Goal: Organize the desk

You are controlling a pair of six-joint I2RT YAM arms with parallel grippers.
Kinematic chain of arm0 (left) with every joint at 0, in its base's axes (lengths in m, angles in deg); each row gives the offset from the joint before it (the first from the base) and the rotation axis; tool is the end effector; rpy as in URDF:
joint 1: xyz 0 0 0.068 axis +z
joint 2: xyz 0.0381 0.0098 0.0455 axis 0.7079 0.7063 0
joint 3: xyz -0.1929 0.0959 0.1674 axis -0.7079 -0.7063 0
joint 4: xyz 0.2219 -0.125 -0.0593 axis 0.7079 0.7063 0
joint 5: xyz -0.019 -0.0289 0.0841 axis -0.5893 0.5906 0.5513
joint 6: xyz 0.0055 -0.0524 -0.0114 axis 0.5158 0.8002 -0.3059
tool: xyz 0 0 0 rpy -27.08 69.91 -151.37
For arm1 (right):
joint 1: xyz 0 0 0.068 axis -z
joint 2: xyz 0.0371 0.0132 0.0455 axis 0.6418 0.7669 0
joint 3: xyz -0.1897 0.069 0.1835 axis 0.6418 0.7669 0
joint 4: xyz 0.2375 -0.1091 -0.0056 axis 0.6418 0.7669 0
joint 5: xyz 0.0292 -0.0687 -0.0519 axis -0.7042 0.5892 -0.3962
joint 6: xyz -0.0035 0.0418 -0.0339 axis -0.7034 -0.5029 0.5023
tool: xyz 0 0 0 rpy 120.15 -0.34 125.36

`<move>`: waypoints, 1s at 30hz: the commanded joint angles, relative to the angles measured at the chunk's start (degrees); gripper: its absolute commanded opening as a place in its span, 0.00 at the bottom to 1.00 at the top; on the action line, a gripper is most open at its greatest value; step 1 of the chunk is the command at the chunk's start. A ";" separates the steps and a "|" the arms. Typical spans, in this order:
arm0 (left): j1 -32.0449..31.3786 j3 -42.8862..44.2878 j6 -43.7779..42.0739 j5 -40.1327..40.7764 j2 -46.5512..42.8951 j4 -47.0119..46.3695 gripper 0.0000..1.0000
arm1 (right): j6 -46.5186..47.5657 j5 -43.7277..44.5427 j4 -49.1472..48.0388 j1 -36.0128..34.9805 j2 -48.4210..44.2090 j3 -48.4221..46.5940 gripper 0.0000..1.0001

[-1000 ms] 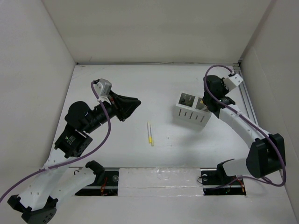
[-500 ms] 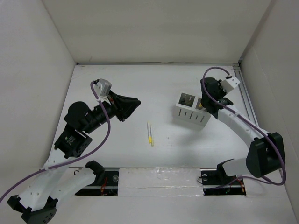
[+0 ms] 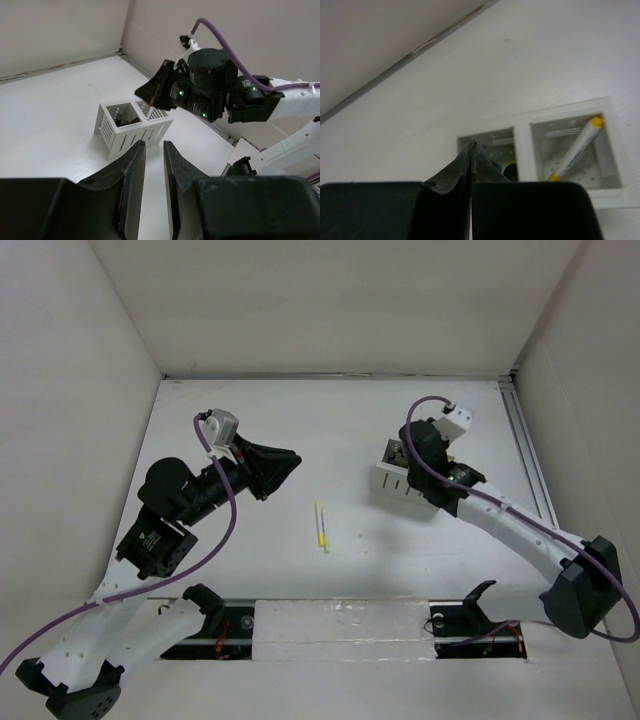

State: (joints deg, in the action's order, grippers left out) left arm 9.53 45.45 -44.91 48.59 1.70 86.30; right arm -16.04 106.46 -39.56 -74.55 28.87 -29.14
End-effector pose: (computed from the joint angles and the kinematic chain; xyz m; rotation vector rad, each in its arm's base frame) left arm 0.1096 -0.0932 0.4396 0.5043 1.3247 -1.0285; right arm 0.2468 0.1374 0.3176 0.6512 1.7505 0.0537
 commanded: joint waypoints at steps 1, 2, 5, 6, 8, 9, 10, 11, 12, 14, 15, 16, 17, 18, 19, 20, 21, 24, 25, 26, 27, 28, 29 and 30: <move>0.02 0.29 0.09 0.12 -0.45 -3.01 0.18 | 1.61 -6.90 -3.44 -6.48 3.19 -1.11 0.00; 0.02 0.29 0.09 0.21 -0.54 -3.01 0.18 | 1.43 -9.43 -3.09 -7.89 4.25 -1.37 0.00; 0.02 0.38 0.09 0.04 -0.37 -3.01 0.18 | 1.08 -14.53 -4.75 -13.68 8.11 -1.29 0.06; 0.02 0.29 0.09 0.21 -0.36 -3.01 0.18 | 0.90 -15.60 -5.46 -15.19 9.18 -0.76 0.13; 0.02 0.38 0.09 0.21 -0.36 -3.10 0.18 | 0.81 -18.58 -7.21 -18.52 12.07 -0.49 0.31; 0.02 0.29 0.09 0.13 -0.19 -3.10 0.18 | 0.90 -19.99 -8.00 -19.24 13.30 -0.41 0.36; 0.02 0.29 0.09 0.04 -0.28 -3.10 0.18 | 1.25 -21.05 -8.62 -19.85 14.53 -0.75 0.40; 0.02 0.29 0.09 -0.22 -0.10 -3.10 0.18 | 1.25 -22.71 -8.63 -19.86 16.11 -1.28 0.43; 0.02 0.29 0.09 -0.23 -0.10 -3.10 0.18 | 0.90 -22.99 -8.10 -20.64 19.09 -1.98 0.44; 0.02 0.29 0.09 -0.14 -0.10 -3.10 0.18 | 0.55 -23.08 -6.96 -21.27 22.00 -3.91 0.43; 0.02 0.21 0.09 -0.05 -0.28 -3.10 0.18 | 0.55 -23.61 -6.61 -21.96 24.54 -4.62 0.43; 0.02 0.21 0.09 -0.14 -0.36 -3.10 0.18 | 0.55 -24.05 -6.00 -21.97 25.78 -5.76 0.43; 0.02 0.21 0.09 -0.23 -0.36 -3.10 0.18 | 0.55 -24.05 -5.90 -22.49 26.75 -6.20 0.44; 0.02 0.21 0.09 -0.23 -0.36 -3.10 0.18 | 0.37 -23.88 -5.73 -22.50 27.72 -6.56 0.44; 0.02 0.21 0.09 -0.23 -0.36 -3.10 0.18 | 0.20 -23.61 -5.46 -23.11 29.56 -6.99 0.43; 0.02 0.21 0.18 -0.31 -0.36 -3.10 0.18 | -0.32 -22.22 -4.51 -23.11 30.36 -7.43 0.42; 0.02 0.21 0.09 -0.14 -0.36 -3.10 0.18 | -1.29 -21.33 -4.23 -23.11 31.06 -7.87 0.41; 0.02 0.21 0.09 -0.40 -0.28 -3.18 0.18 | -2.00 -20.10 -3.80 -23.11 32.56 -8.14 0.38; 0.02 0.21 0.09 -0.31 -0.36 -3.18 0.18 | -2.17 -19.66 -3.71 -23.11 32.91 -8.14 0.37; 0.02 0.21 0.09 -0.31 -0.19 -3.18 0.18 | -2.35 -19.22 -3.44 -23.11 33.26 -8.23 0.33; 0.02 0.21 0.09 -0.23 -0.19 -3.18 0.18 | -2.44 -19.22 -3.61 -23.11 33.36 -8.14 0.31; 0.02 0.21 0.09 -0.23 -0.19 -3.18 0.18 | -2.44 -19.22 -3.53 -23.11 33.36 -8.14 0.29; 0.02 0.29 0.09 -0.31 -0.10 -3.18 0.18 | -2.44 -18.95 -3.70 -23.11 33.70 -8.14 0.28; 0.02 0.29 0.09 -0.31 -0.01 -3.18 0.18 | -2.61 -18.78 -3.62 -23.11 33.97 -8.14 0.28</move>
State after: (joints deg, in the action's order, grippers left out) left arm 9.53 45.45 -44.91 48.79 1.78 86.30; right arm -17.59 85.41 -43.06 -97.07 62.55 -34.93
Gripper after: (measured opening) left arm 0.178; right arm 0.281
